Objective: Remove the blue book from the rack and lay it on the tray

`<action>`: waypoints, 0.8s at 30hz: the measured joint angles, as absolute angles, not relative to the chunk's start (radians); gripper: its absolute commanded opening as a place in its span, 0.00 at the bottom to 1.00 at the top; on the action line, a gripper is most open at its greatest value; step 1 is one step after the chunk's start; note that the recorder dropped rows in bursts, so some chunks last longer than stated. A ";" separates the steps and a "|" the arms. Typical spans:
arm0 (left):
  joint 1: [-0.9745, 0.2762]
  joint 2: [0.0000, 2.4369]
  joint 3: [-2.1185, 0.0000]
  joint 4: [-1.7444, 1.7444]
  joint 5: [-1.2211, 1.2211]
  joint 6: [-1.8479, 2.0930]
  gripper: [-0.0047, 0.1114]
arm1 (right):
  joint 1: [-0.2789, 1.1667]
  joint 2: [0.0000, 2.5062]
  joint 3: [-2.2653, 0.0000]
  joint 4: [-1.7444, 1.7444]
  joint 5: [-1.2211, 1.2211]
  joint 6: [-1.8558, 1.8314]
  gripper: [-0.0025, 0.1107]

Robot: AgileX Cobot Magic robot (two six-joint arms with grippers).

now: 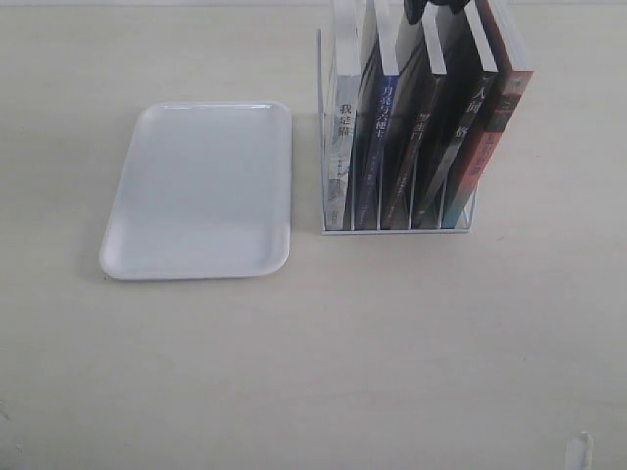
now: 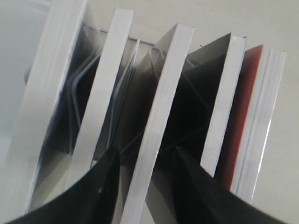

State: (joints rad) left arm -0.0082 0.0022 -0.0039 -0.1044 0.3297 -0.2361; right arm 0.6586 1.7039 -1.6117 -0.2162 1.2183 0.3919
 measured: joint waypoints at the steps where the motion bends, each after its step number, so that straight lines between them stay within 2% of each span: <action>1: -0.008 0.002 -0.004 -0.104 0.330 -0.236 0.09 | 0.659 1.709 -1.612 -0.216 1.218 0.393 0.34; 11: -0.008 0.002 -0.004 -0.104 0.330 -0.236 0.09 | 0.659 1.771 -1.612 -0.219 1.220 0.408 0.34; 12: -0.008 0.002 -0.004 -0.104 0.330 -0.236 0.09 | 0.659 1.776 -1.612 -0.219 1.220 0.410 0.31; 13: -0.008 0.002 -0.004 -0.104 0.330 -0.236 0.09 | 0.659 1.781 -1.612 -0.219 1.220 0.412 0.19; 15: -0.008 0.002 -0.004 -0.104 0.330 -0.236 0.09 | 0.659 1.785 -1.612 -0.217 1.220 0.412 0.02; 24: -0.008 0.002 -0.004 -0.104 0.330 -0.236 0.09 | 0.659 1.774 -1.612 -0.226 1.220 0.402 0.02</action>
